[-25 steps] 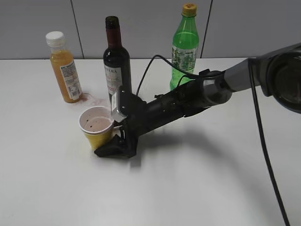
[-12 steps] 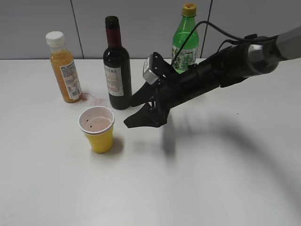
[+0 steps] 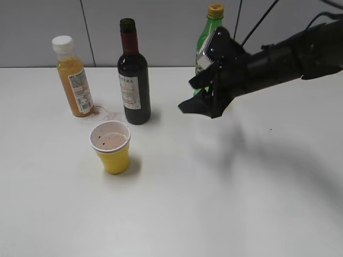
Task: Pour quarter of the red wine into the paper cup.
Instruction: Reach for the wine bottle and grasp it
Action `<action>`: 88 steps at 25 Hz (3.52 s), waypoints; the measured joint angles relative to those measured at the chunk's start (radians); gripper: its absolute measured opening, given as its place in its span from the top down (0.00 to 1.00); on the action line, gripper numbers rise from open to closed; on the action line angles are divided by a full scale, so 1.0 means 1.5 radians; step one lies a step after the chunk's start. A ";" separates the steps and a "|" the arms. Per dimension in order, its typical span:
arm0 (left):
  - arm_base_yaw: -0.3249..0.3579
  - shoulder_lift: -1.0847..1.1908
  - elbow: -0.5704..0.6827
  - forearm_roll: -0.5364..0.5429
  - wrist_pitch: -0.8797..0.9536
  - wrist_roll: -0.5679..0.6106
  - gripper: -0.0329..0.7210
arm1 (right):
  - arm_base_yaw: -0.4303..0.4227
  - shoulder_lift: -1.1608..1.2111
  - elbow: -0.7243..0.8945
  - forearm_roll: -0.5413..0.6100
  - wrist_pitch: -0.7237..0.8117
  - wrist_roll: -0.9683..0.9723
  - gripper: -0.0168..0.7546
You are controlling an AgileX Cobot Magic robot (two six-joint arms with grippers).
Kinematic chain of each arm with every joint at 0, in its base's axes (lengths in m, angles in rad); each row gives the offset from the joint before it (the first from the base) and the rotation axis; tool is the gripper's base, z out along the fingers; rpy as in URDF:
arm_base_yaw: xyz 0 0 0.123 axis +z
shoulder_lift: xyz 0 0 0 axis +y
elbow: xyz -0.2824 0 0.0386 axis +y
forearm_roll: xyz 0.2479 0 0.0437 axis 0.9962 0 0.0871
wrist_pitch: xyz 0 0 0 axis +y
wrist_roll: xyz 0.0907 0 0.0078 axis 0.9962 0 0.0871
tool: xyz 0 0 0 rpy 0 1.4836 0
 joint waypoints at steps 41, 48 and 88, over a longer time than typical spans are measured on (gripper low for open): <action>0.000 0.000 0.000 0.000 0.000 0.000 0.64 | -0.199 -0.517 0.007 1.207 1.243 -0.775 0.26; 0.000 0.000 0.000 0.000 0.000 -0.001 0.64 | -0.199 -0.691 0.196 1.207 1.241 -0.775 0.26; 0.000 0.000 0.000 -0.005 0.000 -0.001 0.64 | -0.199 -1.312 0.469 1.215 1.135 -0.776 0.27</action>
